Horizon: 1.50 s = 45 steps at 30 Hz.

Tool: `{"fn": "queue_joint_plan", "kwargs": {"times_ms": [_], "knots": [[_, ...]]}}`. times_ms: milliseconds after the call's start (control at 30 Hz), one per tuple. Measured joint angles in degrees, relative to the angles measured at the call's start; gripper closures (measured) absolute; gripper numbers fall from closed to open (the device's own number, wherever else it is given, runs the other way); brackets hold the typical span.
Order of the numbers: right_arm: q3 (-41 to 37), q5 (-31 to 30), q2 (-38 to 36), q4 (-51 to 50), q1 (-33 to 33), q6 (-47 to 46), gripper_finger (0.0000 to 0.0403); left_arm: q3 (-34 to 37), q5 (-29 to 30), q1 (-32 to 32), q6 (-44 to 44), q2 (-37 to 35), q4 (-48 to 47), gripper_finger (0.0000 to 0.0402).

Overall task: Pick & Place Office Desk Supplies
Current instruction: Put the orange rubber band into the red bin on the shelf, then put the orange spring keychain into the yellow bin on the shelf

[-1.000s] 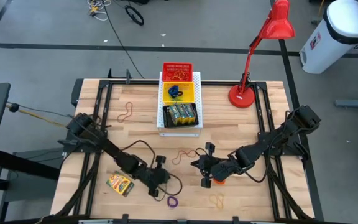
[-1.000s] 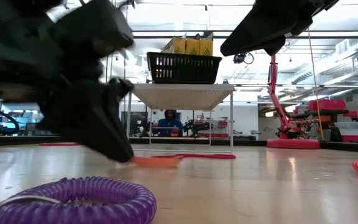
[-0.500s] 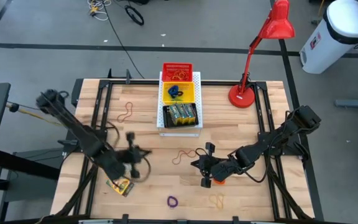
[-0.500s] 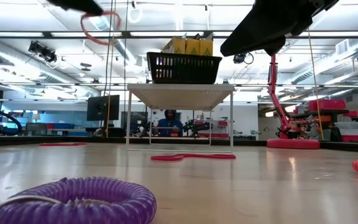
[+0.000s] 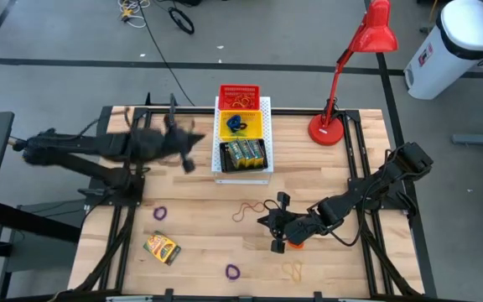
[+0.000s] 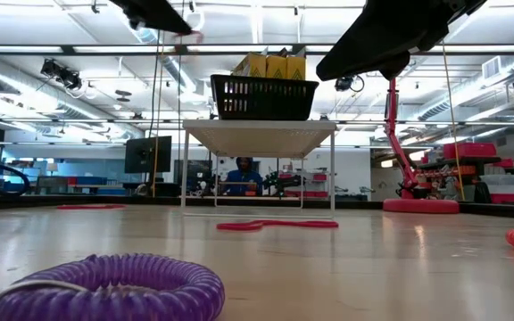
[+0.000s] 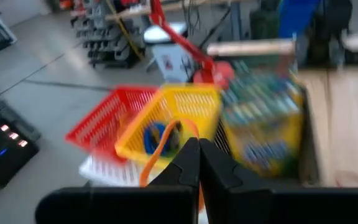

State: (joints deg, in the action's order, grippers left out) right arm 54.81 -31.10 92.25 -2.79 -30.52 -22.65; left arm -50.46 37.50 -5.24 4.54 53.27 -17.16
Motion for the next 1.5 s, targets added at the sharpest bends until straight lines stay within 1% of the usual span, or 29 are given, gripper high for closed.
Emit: {"fn": "queue_joint_plan", "kwargs": {"times_ms": [100, 167, 233, 300, 367, 467, 633, 733, 833, 900, 1033, 1233, 1500], "knots": [[0.0, -0.02, 0.0, 0.01, 0.0, 0.02, 0.0375, -1.11, -15.22, 13.19, 3.61, 1.81, 6.17, 0.0398], [0.0, 0.01, 0.0, 0.01, 0.0, 0.01, 0.0375, -3.12, -25.51, 21.62, 3.15, 4.67, 7.05, 0.0398], [0.0, 0.0, 0.0, 0.01, 0.0, 0.02, 0.0375, -5.69, -33.7, 28.22, 2.52, 8.58, 7.16, 0.0398], [0.0, 0.0, 0.0, 0.01, 0.0, 0.01, 0.0375, -8.3, -40.59, 33.39, 2.46, 13.08, 6.9, 0.0398], [0.0, 0.0, 0.0, 0.01, 0.01, 0.02, 0.0375, -11.2, -46.75, 37.28, 2.5, 17.7, 6.99, 0.0398], [0.0, 0.01, 0.0, 0.01, 0.0, -0.01, 0.0375, -15.57, -52.93, 41.49, 3.6, 24.35, 6.99, 0.0397], [0.0, 0.0, 0.0, 0.01, 0.01, 0.01, 0.0375, -21.49, -56.49, 46.36, 4.79, 32.73, 6.83, 0.0395], [0.0, 0.01, 0.0, 0.01, 0.01, 0.01, 0.0375, -23.25, -58.97, 48.39, 5.61, 35.54, 6.76, 0.0394], [0.0, 0.0, 0.0, 0.01, 0.02, 0.01, 0.0375, -23.91, -60.82, 49.62, 6.38, 36.91, 6.68, 0.0386], [0.0, 0.01, 0.0, 0.01, 0.0, 0.01, 0.0375, -23.91, -61.76, 50.13, 7.11, 37.12, 6.35, 0.0373], [0.0, 0.01, 0.0, -0.01, 0.01, 0.02, 0.0375, -23.93, -61.63, 50.36, 8.54, 37.12, 4.51, 0.0331], [0.0, 0.01, 0.0, 0.01, 0.0, 0.02, 0.0375, -23.91, -61.73, 50.33, 6.93, 37.12, 3.16, 0.0274], [0.0, 0.01, 0.0, 0.01, 0.0, 0.0, 0.0375, -23.91, -61.03, 49.8, 2.49, 36.84, 1.99, 0.0229]]}}
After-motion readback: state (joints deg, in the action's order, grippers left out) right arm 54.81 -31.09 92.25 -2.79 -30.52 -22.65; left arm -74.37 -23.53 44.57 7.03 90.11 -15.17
